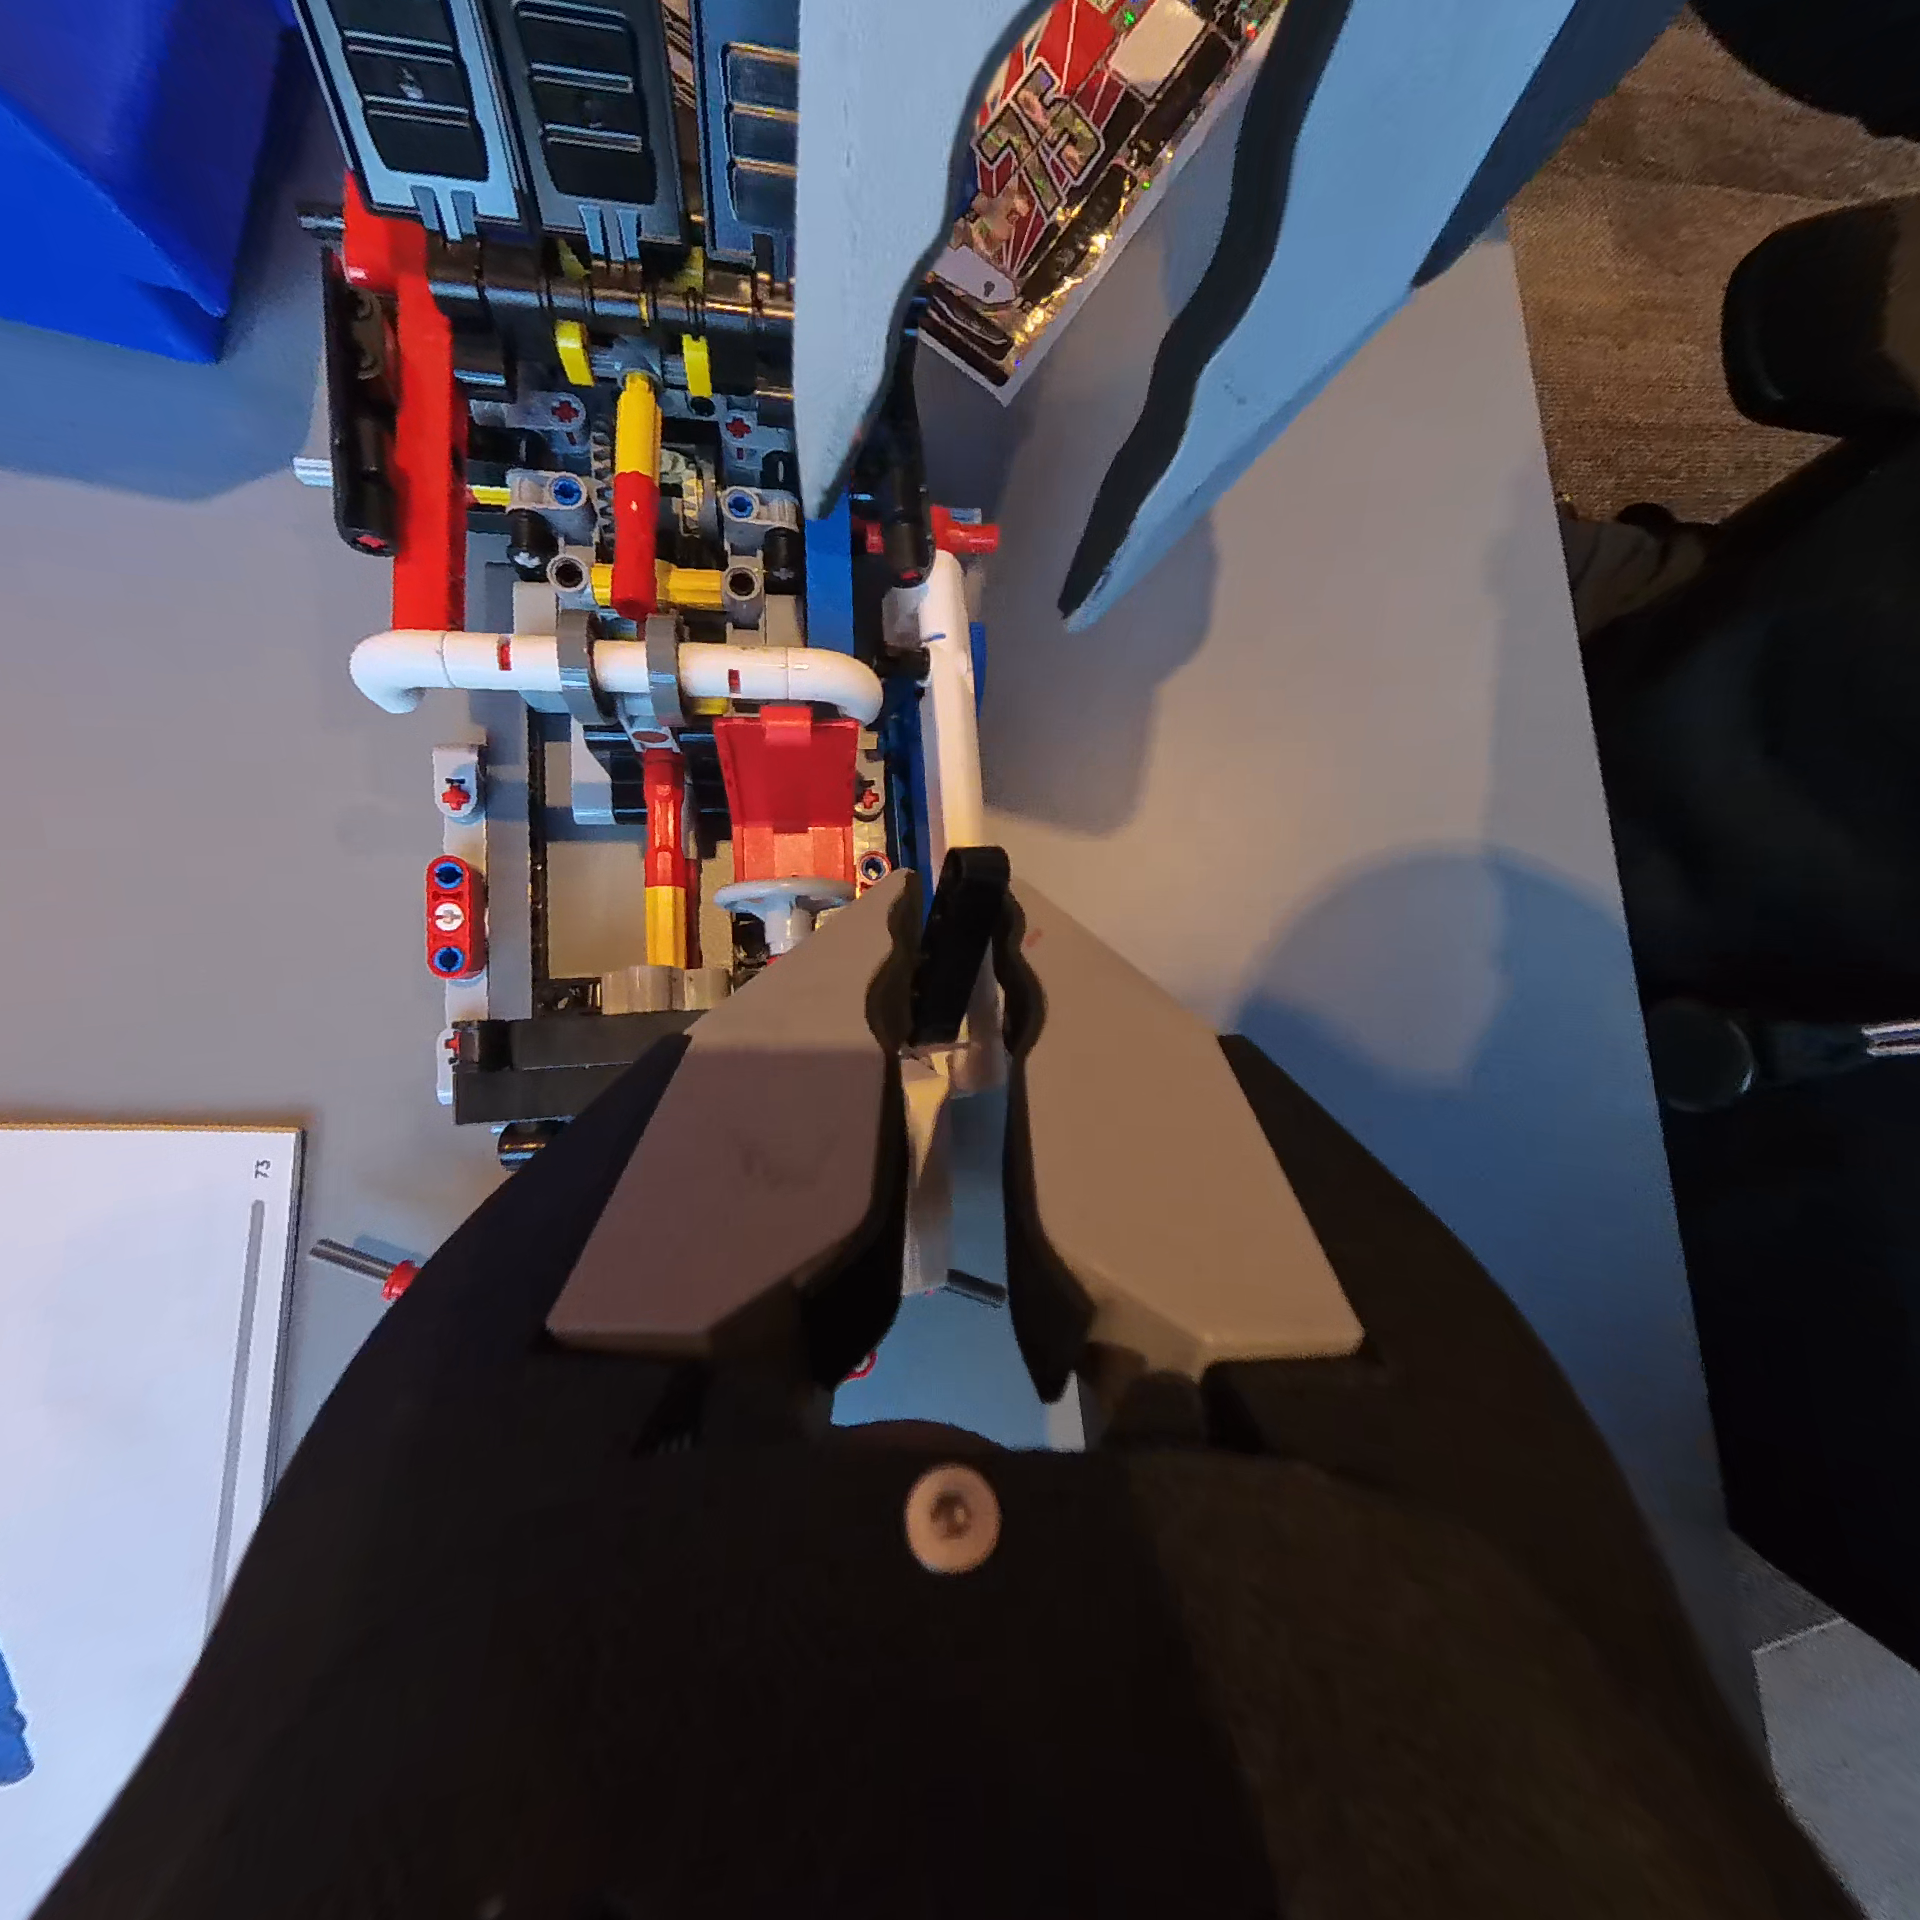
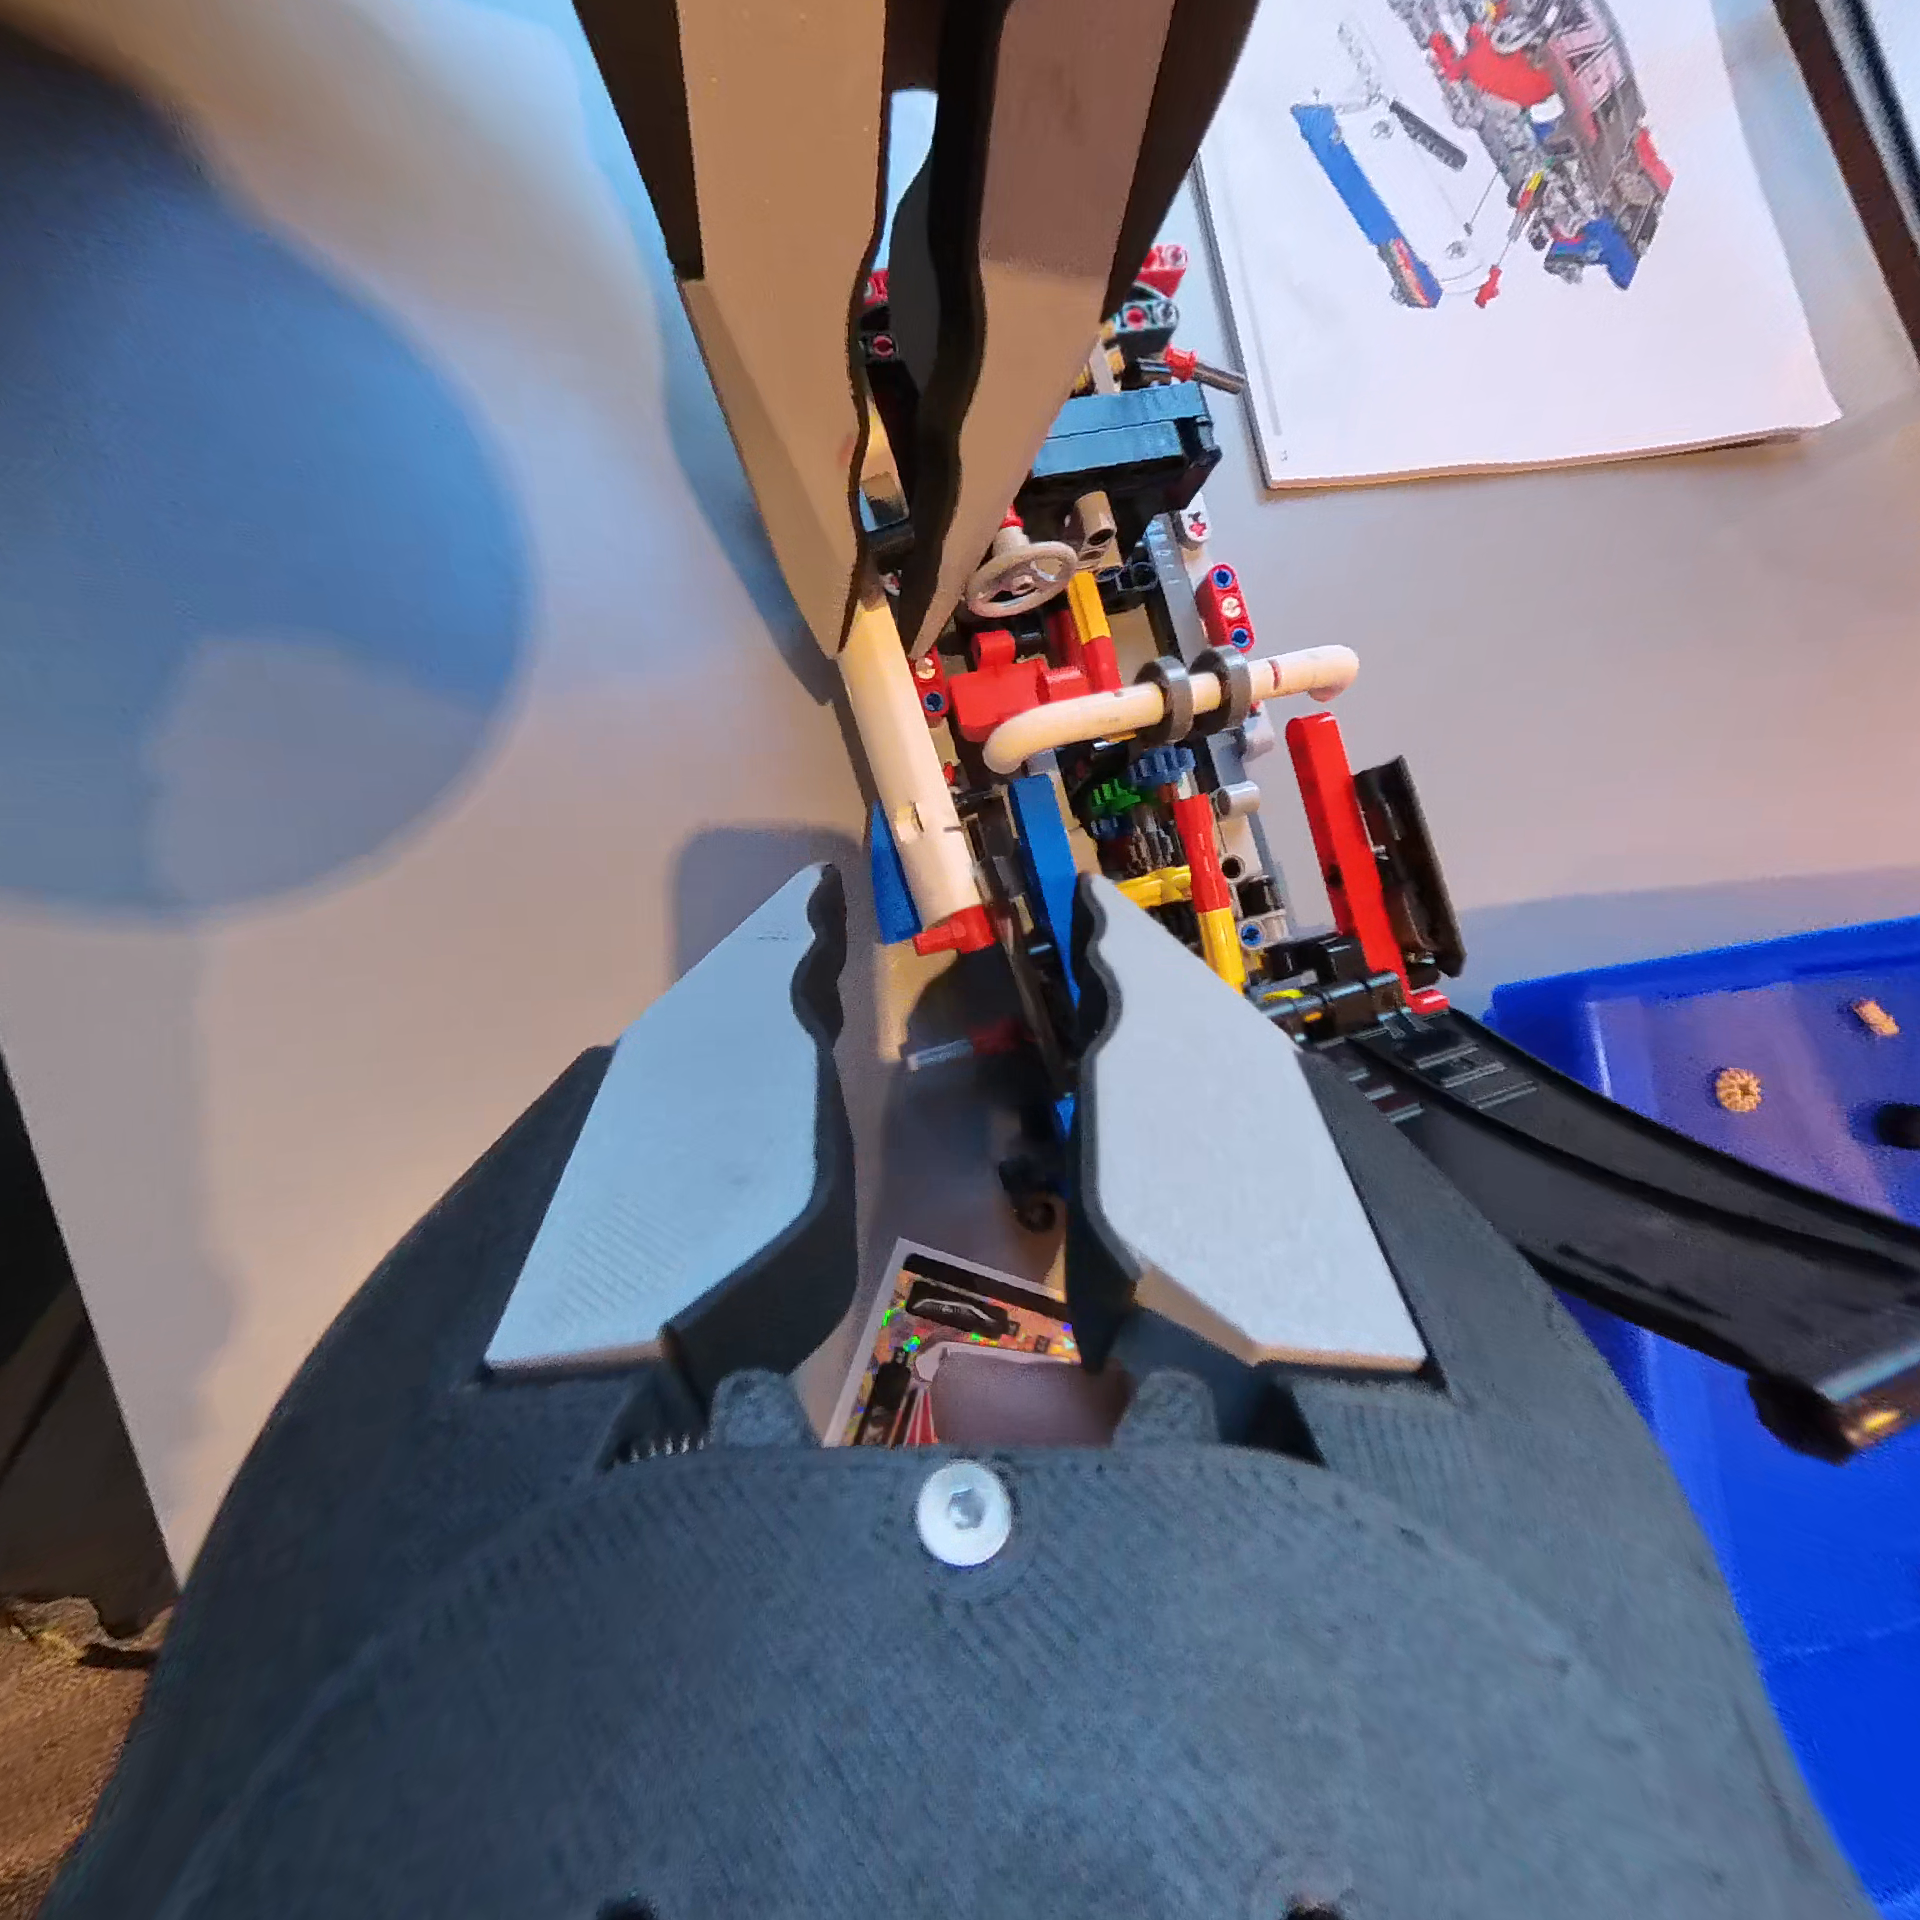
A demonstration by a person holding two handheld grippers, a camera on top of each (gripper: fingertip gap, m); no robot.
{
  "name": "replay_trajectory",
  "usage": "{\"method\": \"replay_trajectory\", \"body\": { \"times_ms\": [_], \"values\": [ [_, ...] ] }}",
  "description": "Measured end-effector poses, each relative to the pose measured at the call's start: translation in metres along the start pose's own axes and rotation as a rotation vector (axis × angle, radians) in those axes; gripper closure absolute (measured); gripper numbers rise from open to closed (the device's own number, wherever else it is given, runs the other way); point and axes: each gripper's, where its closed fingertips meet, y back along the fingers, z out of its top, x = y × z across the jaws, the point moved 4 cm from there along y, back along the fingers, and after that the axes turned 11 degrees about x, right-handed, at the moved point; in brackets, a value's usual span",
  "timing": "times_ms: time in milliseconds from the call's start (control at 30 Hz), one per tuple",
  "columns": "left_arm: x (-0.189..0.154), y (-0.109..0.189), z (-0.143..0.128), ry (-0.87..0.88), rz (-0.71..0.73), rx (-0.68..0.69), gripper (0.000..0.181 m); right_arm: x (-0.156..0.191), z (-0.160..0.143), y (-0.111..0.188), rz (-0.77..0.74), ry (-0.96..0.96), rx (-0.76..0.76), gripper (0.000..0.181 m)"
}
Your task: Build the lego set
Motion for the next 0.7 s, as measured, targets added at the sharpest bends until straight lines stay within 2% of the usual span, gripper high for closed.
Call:
{"method": "replay_trajectory", "body": {
  "times_ms": [267,433,533,700],
  "values": [
    [0.005,0.0,0.001,0.011,-0.027,-0.004,0.172,-0.007,0.002,-0.004,0.036,-0.093,0.022,0.145],
    [0.004,0.001,0.0,0.003,-0.008,0.007,0.172,-0.007,0.001,0.0,-0.017,-0.024,0.097,0.145],
    [0.004,0.0,0.002,0.022,-0.016,0.0,0.172,-0.005,0.003,-0.001,0.032,-0.015,0.106,0.152],
    [0.005,0.0,0.001,0.027,-0.02,-0.007,0.172,-0.013,0.002,-0.003,0.026,-0.043,0.117,0.162]
  ]
}}
